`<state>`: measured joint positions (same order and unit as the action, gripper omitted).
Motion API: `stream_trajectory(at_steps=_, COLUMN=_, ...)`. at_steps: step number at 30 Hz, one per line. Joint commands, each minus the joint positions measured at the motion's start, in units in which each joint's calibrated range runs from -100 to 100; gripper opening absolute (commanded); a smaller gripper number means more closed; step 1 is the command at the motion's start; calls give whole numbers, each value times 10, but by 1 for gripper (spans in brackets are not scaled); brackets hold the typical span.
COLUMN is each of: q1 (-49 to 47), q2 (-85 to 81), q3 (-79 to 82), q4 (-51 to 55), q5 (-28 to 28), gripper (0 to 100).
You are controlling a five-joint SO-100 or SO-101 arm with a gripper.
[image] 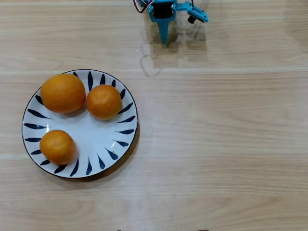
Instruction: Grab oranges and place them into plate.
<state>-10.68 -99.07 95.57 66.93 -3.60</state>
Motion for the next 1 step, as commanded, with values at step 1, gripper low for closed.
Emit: stream_trajectory(at_steps=1, q1=0, q2=-5, q3=-12, q4=-2, q5=-1, gripper=2)
